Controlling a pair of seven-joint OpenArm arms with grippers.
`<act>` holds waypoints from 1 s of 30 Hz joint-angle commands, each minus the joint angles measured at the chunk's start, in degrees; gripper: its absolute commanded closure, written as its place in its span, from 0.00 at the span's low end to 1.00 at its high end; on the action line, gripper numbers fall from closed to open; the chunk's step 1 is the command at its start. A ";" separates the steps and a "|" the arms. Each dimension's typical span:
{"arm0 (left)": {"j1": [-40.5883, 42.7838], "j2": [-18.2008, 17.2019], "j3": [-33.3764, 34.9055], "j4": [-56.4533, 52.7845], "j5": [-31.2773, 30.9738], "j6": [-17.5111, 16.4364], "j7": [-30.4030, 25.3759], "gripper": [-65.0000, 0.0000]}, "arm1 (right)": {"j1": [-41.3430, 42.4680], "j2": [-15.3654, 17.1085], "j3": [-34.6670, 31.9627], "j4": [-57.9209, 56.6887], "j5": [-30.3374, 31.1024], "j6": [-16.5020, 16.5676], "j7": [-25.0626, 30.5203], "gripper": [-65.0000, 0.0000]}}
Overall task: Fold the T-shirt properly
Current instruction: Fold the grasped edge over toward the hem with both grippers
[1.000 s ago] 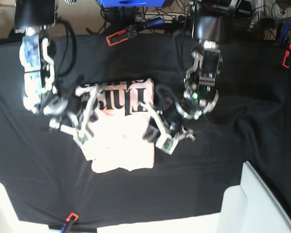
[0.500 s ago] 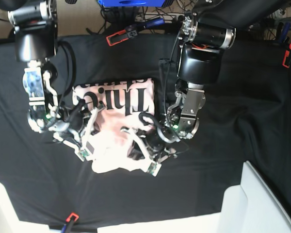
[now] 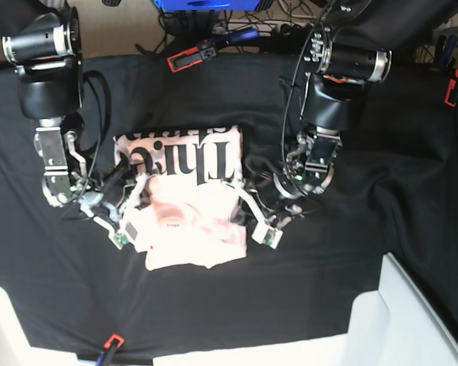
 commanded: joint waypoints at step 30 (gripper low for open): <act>-12.72 2.61 0.38 -10.97 -0.47 5.10 -8.25 0.89 | 12.82 -0.44 0.01 -19.08 0.60 0.23 11.71 1.00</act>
